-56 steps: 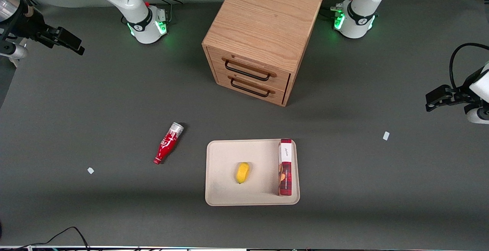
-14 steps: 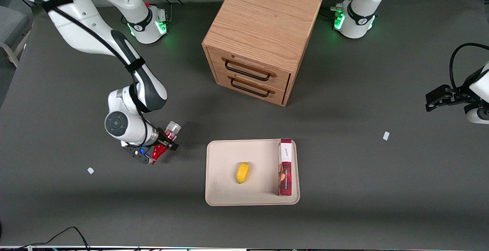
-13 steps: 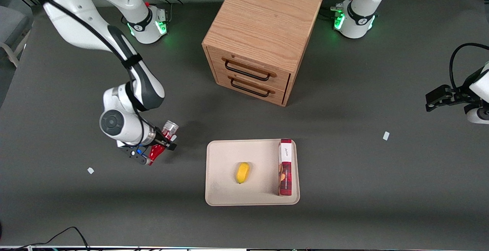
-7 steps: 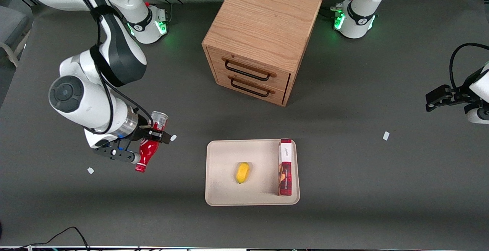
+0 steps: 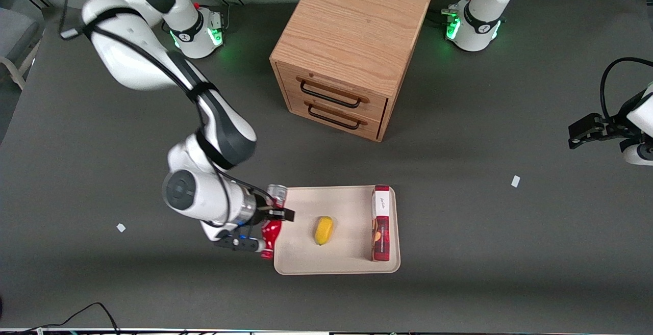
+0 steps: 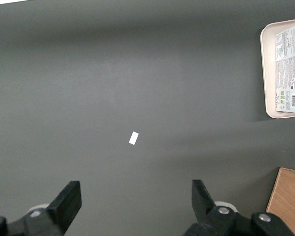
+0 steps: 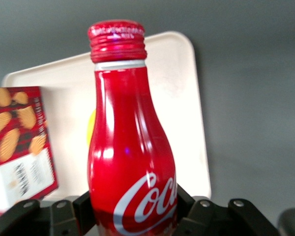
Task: Place coke bottle on tray
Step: 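Lift the bottle and carry it over the cream tray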
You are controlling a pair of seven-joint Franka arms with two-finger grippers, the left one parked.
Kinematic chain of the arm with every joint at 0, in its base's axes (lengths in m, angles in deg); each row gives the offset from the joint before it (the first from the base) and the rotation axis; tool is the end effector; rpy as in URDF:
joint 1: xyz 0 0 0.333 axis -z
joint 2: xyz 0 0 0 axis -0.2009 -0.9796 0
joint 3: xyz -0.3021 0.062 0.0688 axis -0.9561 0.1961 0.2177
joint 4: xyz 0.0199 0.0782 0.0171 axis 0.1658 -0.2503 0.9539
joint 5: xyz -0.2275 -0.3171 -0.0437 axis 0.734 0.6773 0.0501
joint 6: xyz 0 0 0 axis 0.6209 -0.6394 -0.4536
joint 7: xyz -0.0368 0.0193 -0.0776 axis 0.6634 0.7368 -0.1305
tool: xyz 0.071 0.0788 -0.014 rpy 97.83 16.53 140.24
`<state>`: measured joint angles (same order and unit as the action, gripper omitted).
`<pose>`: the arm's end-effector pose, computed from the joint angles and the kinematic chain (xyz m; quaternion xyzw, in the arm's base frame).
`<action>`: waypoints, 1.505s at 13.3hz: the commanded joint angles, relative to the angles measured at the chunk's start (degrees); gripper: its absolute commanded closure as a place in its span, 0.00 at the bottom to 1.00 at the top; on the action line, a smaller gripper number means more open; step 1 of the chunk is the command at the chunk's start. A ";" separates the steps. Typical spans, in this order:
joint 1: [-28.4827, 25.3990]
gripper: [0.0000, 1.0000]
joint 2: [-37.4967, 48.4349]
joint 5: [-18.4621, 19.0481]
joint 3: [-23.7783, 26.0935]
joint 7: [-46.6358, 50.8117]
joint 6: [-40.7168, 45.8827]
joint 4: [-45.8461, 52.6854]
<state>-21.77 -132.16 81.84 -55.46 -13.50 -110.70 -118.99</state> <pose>0.7113 0.3286 0.2753 -0.9844 0.0809 0.0151 0.1556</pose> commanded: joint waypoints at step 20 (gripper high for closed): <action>-0.11 0.00 -4.45 6.56 0.37 6.34 -8.04 -0.54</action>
<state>-22.47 -141.79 87.26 -55.27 -8.92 -122.94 -118.11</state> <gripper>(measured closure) 0.000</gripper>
